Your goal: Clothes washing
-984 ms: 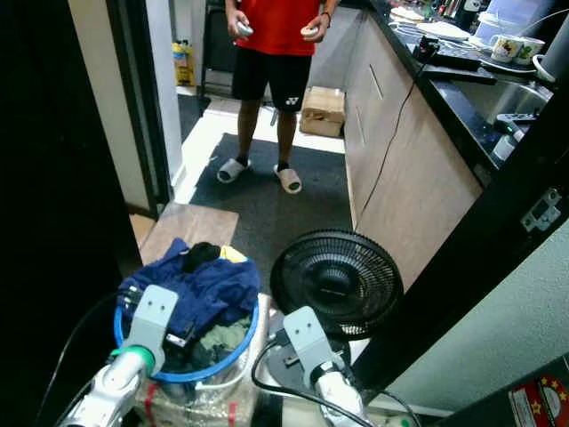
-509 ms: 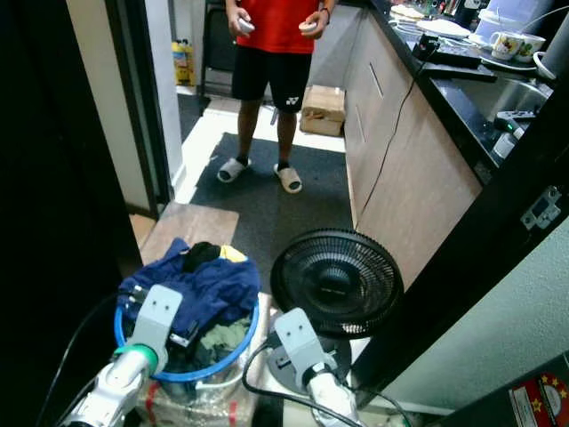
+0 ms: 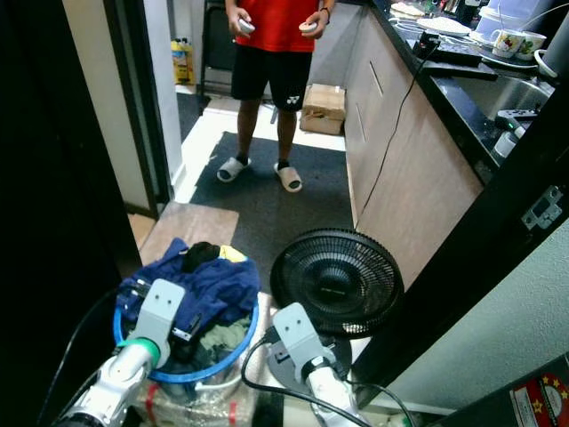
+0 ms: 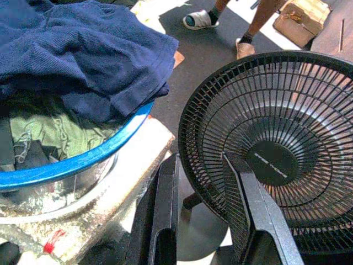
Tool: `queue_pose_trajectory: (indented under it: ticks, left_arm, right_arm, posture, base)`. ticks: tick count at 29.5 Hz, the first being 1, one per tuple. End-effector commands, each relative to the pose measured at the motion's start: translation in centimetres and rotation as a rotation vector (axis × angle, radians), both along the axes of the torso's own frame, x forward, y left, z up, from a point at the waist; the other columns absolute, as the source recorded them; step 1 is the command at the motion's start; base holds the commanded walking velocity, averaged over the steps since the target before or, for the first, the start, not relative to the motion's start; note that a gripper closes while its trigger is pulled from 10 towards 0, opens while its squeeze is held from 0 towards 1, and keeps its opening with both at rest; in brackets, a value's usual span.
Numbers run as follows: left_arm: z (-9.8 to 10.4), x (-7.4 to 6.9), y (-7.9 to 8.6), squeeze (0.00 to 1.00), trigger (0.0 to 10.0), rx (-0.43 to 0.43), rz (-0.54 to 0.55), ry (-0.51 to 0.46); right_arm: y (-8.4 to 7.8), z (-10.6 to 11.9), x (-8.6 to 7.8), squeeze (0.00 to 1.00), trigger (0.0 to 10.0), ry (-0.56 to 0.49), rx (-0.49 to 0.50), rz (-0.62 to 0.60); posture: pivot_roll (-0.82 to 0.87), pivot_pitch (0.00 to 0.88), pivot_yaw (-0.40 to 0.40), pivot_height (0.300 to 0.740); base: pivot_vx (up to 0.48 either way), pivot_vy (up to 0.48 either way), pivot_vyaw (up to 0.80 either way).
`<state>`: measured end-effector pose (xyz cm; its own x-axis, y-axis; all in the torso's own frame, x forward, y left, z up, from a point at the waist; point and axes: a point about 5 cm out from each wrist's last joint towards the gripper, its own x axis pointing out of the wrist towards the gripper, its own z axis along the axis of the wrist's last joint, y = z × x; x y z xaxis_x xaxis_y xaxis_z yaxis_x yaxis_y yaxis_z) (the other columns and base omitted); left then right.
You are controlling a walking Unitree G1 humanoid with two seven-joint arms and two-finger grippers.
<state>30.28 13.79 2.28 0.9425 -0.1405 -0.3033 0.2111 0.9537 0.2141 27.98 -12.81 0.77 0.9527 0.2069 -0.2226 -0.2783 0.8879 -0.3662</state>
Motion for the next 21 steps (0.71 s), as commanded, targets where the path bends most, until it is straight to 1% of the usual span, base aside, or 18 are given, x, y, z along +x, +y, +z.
queue_pose_trajectory:
  ticks: [1, 3, 8, 16, 21]
  left_arm:
    - [-0.84, -0.83, 0.06, 0.00, 10.0, 0.000, -0.004, 0.023]
    - [-0.99, -1.06, 0.41, 0.00, 10.0, -0.006, 0.010, 0.022]
    - [-1.08, -1.17, 0.59, 0.00, 10.0, 0.001, 0.016, 0.023]
    - [-1.26, -1.50, 0.34, 0.00, 10.0, -0.007, 0.012, 0.021]
    - [-1.40, -1.65, 0.14, 0.00, 10.0, -0.005, 0.004, 0.026]
  right_arm:
    - [0.10, -0.68, -0.64, 0.00, 10.0, 0.027, 0.008, -0.004]
    - [0.61, -0.52, -0.57, 0.00, 10.0, 0.019, 0.026, 0.005]
    - [0.65, -0.45, -0.49, 0.00, 10.0, 0.016, 0.028, -0.001]
    - [0.54, -0.04, -0.19, 0.00, 10.0, 0.001, 0.054, -0.013]
    - [0.65, 0.02, -0.32, 0.00, 10.0, -0.009, 0.072, -0.019]
  posture:
    - [0.06, 0.000, -0.011, 0.740]
    - [0.07, 0.000, -0.012, 0.740]
    - [0.08, 0.000, -0.017, 0.740]
    - [0.07, 0.000, -0.023, 0.740]
    - [0.07, 0.000, -0.015, 0.740]
  base:
    - [0.000, 0.000, 0.00]
    - [0.000, 0.000, 0.00]
    - [0.000, 0.000, 0.00]
    - [0.000, 0.000, 0.00]
    - [0.000, 0.000, 0.00]
